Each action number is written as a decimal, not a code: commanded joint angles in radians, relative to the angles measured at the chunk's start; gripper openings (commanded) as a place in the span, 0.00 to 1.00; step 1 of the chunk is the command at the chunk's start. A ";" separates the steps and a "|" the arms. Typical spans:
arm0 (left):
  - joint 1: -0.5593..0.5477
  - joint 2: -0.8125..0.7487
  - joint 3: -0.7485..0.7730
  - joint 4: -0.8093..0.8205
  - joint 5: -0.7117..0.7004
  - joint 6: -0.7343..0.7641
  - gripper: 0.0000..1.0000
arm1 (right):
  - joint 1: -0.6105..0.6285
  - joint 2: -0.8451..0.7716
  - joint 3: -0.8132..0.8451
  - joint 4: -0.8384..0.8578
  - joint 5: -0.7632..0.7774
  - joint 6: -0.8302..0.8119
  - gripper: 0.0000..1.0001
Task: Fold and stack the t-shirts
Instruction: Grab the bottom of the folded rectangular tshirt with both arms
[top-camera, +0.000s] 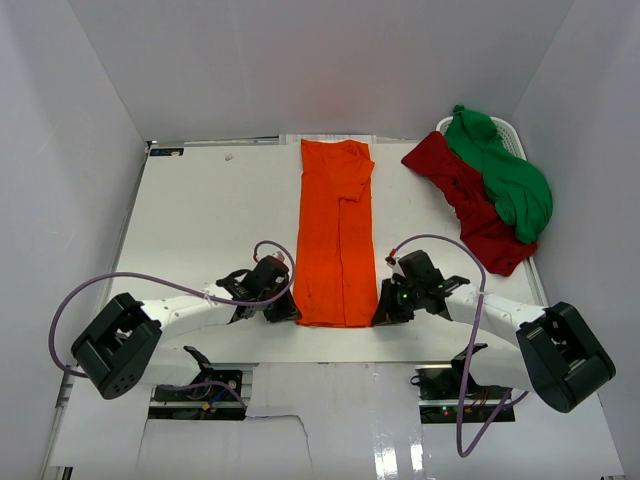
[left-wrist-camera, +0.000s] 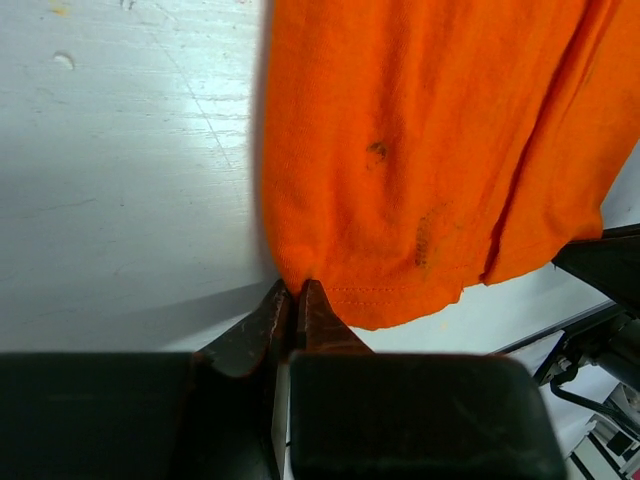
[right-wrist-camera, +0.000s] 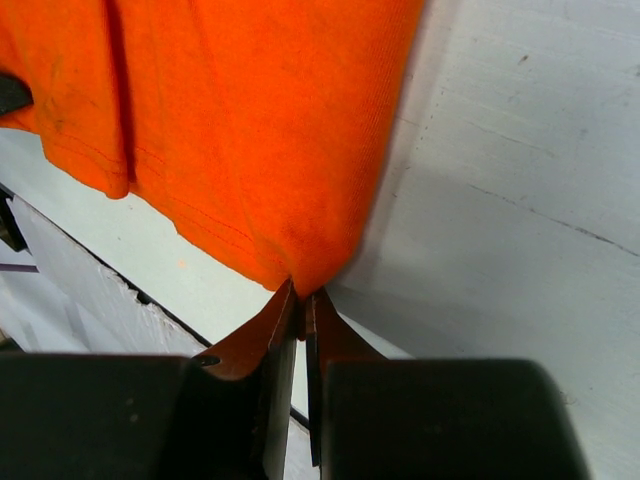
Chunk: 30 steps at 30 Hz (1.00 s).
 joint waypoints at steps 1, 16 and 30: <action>-0.006 0.047 -0.023 -0.090 -0.035 0.031 0.11 | 0.007 -0.011 0.041 -0.042 0.023 -0.013 0.10; -0.006 -0.030 0.138 -0.254 -0.009 0.061 0.14 | 0.011 -0.095 0.198 -0.229 0.001 -0.069 0.11; -0.005 0.079 0.377 -0.334 -0.162 0.060 0.18 | 0.011 0.078 0.411 -0.258 0.025 -0.156 0.16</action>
